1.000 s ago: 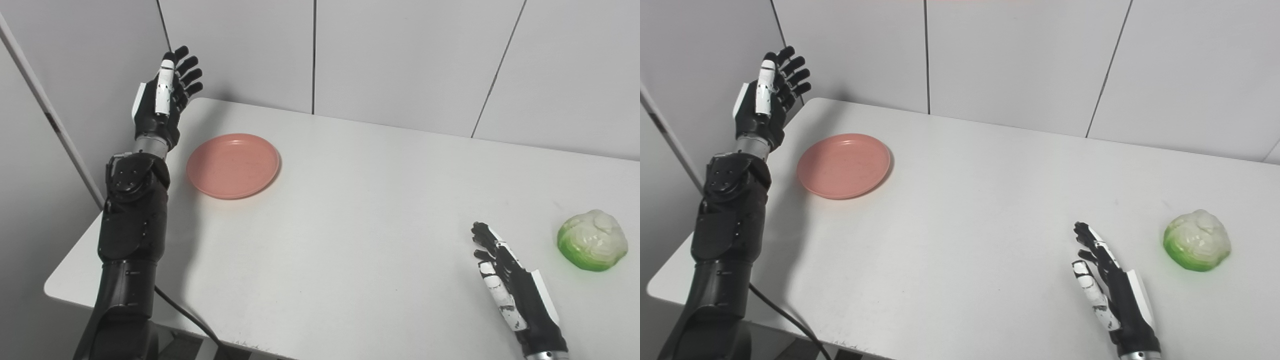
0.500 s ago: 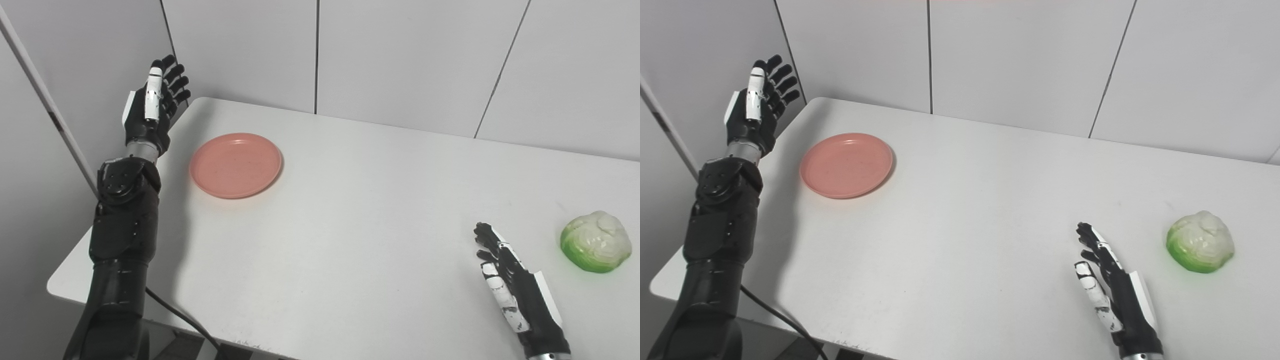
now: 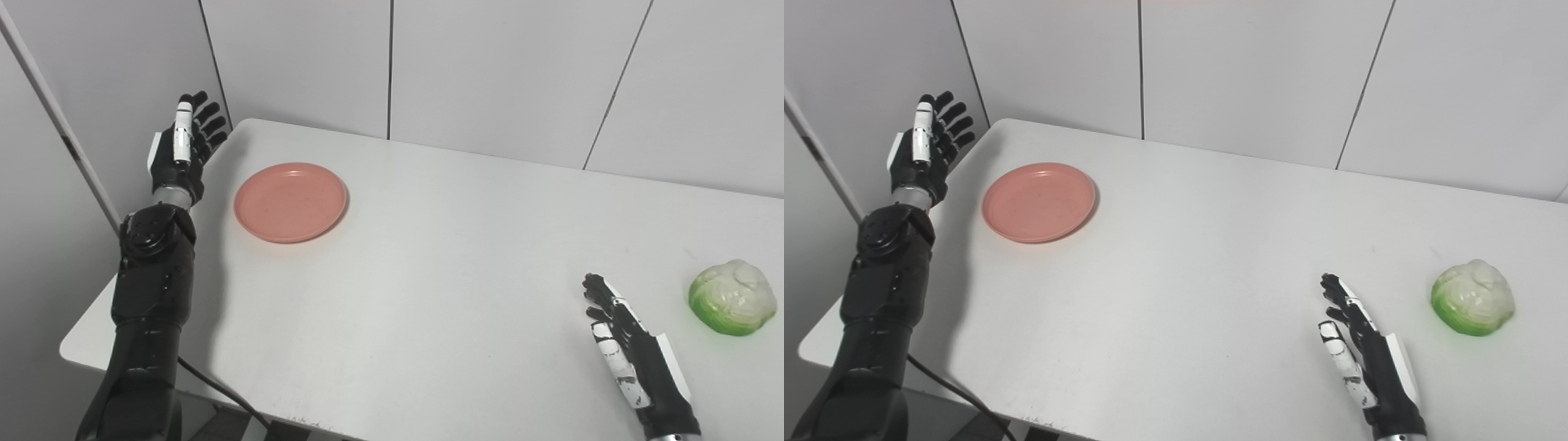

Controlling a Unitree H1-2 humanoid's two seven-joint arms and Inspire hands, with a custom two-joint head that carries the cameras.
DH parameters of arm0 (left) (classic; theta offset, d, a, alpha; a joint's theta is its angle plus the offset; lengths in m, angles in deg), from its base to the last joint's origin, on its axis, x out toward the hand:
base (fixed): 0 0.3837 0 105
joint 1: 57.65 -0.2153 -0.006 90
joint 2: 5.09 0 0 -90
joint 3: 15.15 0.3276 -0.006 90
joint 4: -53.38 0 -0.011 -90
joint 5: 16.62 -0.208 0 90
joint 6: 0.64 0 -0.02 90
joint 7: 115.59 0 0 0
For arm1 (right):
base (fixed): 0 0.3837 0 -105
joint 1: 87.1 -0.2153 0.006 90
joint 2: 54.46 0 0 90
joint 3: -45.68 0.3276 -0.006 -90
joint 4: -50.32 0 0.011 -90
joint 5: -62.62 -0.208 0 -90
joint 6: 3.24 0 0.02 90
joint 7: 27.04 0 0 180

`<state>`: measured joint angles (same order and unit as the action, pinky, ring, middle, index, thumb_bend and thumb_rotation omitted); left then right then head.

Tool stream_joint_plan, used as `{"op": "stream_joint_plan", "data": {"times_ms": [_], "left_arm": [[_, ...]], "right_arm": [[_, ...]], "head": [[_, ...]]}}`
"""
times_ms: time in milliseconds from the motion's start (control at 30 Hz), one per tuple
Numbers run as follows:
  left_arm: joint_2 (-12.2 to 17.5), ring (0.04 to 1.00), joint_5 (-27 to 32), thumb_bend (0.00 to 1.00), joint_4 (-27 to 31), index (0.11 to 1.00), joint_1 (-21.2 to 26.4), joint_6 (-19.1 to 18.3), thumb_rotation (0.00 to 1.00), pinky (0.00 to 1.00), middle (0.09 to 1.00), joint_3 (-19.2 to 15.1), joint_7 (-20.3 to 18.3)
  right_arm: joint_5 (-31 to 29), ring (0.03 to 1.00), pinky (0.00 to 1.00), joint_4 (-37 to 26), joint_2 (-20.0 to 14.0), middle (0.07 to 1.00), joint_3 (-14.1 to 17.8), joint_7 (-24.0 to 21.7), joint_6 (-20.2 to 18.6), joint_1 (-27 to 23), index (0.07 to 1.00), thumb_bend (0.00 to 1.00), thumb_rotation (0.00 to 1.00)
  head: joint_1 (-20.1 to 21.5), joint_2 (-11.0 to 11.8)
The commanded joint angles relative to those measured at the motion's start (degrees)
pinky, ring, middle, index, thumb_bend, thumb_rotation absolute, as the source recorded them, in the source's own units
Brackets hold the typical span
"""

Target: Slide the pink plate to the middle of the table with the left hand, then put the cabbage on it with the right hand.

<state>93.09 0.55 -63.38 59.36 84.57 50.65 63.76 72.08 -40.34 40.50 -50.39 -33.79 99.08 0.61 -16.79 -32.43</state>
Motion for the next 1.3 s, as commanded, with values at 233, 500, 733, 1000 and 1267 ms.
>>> {"op": "stream_joint_plan", "data": {"times_ms": [233,500,733,1000,1267], "left_arm": [[2.4,0.868,0.8,0.42,-6.6,0.856,3.9,6.4,1.00,0.87,0.872,-0.4,-1.2],[2.6,0.882,2.1,0.39,-9.4,0.886,3.3,7.2,1.00,0.85,0.892,0.3,-4.3],[2.5,0.861,0.8,0.42,-12.3,0.870,3.3,7.8,1.00,0.85,0.872,1.3,-3.7],[1.8,0.868,0.5,0.42,-15.8,0.853,3.0,10.3,1.00,0.83,0.875,2.7,-4.4],[-0.5,0.883,2.0,0.43,-14.2,0.881,1.6,9.0,1.00,0.87,0.891,3.9,-6.0]], "right_arm": [[-0.6,0.890,0.84,3.0,0.1,0.891,0.4,0.3,-0.4,0.3,0.884,0.34,1.00],[0.0,0.888,0.84,3.0,-0.1,0.890,0.3,0.4,0.2,0.3,0.882,0.34,1.00],[-0.9,0.893,0.84,2.9,0.0,0.893,0.4,0.1,-0.4,0.4,0.884,0.35,1.00],[-0.1,0.887,0.84,3.1,0.0,0.890,0.3,0.4,0.1,0.3,0.882,0.35,1.00],[-0.6,0.893,0.84,2.7,0.1,0.896,0.3,0.1,-0.4,0.4,0.887,0.35,1.00]], "head": [[0.0,0.0],[-0.1,-0.1],[0.0,-0.3],[0.1,-0.2],[0.2,-0.3]]}}
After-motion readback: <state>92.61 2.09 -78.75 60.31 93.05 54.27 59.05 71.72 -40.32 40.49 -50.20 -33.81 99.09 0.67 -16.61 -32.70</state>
